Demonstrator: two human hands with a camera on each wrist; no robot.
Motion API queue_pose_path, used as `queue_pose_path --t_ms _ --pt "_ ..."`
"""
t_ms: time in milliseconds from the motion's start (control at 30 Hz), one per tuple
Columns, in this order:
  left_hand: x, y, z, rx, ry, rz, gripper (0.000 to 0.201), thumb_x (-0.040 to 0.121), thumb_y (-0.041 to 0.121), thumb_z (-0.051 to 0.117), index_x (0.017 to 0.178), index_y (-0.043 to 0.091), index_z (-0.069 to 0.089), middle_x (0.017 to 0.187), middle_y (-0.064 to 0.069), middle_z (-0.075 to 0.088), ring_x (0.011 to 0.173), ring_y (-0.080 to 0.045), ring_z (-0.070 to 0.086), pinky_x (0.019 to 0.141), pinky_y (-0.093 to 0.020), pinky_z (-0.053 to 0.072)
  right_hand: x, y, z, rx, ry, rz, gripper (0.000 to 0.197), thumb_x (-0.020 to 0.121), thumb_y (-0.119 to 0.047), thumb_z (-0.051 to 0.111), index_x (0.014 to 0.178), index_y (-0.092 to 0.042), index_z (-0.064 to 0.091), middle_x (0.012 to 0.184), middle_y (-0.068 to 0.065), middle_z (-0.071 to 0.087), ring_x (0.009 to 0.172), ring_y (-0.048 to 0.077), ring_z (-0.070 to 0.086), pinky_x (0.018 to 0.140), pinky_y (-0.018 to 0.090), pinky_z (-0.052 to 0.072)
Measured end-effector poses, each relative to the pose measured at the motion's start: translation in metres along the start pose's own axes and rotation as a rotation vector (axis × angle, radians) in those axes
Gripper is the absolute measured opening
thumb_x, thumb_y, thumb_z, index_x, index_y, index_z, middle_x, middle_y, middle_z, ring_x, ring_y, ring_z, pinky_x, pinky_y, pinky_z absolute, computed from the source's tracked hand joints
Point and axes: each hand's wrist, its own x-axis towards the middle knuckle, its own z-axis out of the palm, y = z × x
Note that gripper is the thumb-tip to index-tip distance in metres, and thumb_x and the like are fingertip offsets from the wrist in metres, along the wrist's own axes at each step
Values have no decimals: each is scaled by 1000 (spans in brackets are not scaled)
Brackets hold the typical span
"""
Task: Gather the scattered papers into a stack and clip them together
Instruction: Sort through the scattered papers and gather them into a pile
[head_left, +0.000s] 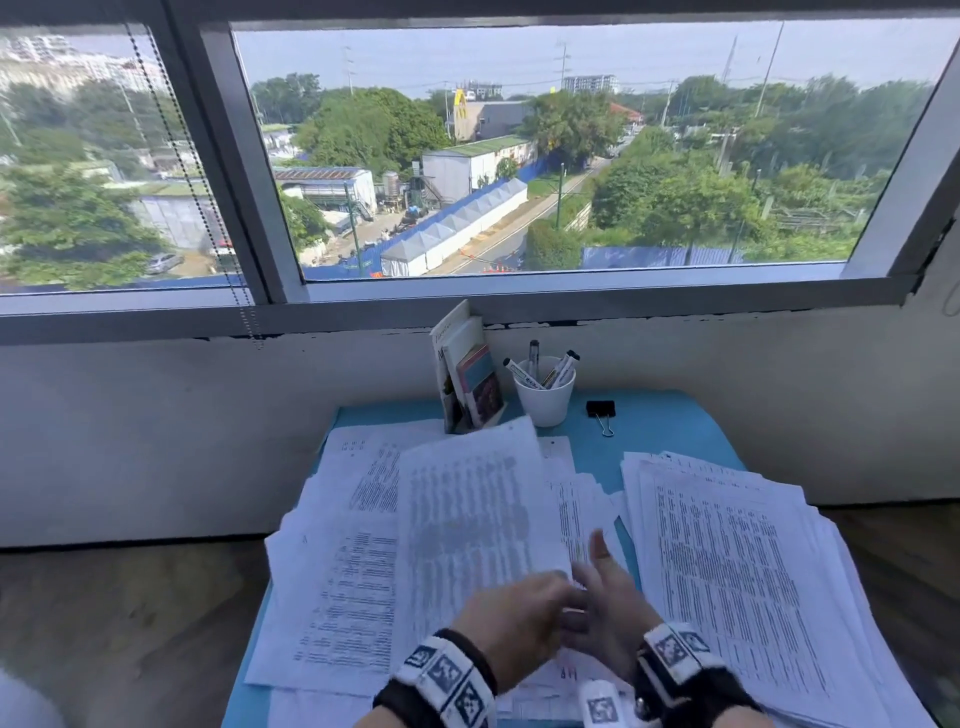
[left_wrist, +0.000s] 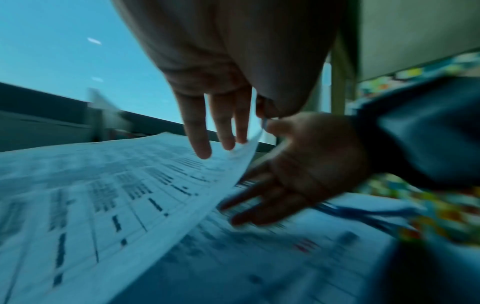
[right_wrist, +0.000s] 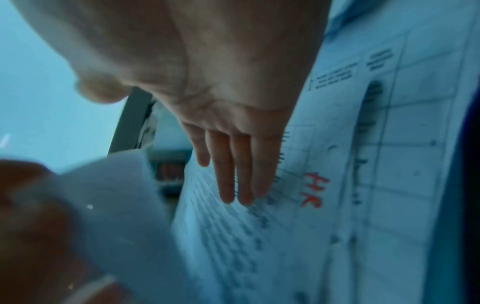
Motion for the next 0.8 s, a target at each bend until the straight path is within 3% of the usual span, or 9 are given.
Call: queue_pose_path --t_ms 100,133,200,300,433,500,600,700,800 --pt "1 10 25 94 -103 242 10 76 16 44 85 17 47 91 -3 62 74 -25 61 53 -30 51 -12 -11 -12 -7 -49 -50 53 63 -46 74 81 4 70 73 21 64 68 29 61 68 38 47" --pt "-1 7 32 148 -84 275 7 77 18 48 84 19 48 90 0 63 75 -21 63 58 -29 52 -10 -8 -20 -148 62 -93 46 53 -30 85 76 5 67 66 17 64 64 27 60 69 40 46" --pt "-5 0 37 171 56 217 7 80 27 54 84 26 49 83 9 63 73 -11 61 65 -22 49 -5 -4 -37 -302 357 -166 33 60 -6 82 85 8 65 73 18 68 69 31 66 78 49 53" --pt "-18 -17 23 45 316 -204 22 86 45 50 104 32 50 96 11 60 86 -9 59 75 -20 42 -15 -4 -60 -265 617 -234 11 77 -7 73 84 -3 65 85 19 69 83 33 65 86 50 52" --pt "-28 -48 14 75 46 -924 80 87 66 38 143 12 23 146 -8 29 134 -25 28 109 -35 29 -20 4 -100 -190 800 -92 47 81 -32 70 109 3 57 106 22 61 94 37 59 88 44 47" --pt "-26 -50 14 55 -70 -1033 97 80 74 41 145 6 18 152 -14 18 140 -29 19 113 -39 24 -23 8 -103 -219 779 -48 53 83 -35 67 113 7 55 111 24 59 93 37 58 87 43 46" --pt "-19 -48 19 67 -135 -1126 104 72 78 48 143 6 22 151 -13 19 139 -29 20 110 -40 29 -24 8 -104 -298 770 -66 32 87 -28 63 82 1 50 94 18 57 81 29 50 86 42 45" --pt "-8 -45 22 12 -121 -1190 95 73 71 56 138 8 27 146 -11 28 135 -28 27 105 -41 34 -27 7 -99 -341 765 -78 42 88 -32 61 60 -4 46 69 8 52 69 25 48 74 37 41" --pt "-2 -44 24 -108 -53 -1196 82 76 62 62 132 8 35 140 -10 38 130 -28 37 104 -39 40 -28 8 -101 -320 772 -74 46 85 -34 64 56 -5 45 66 6 51 66 24 49 60 34 37"
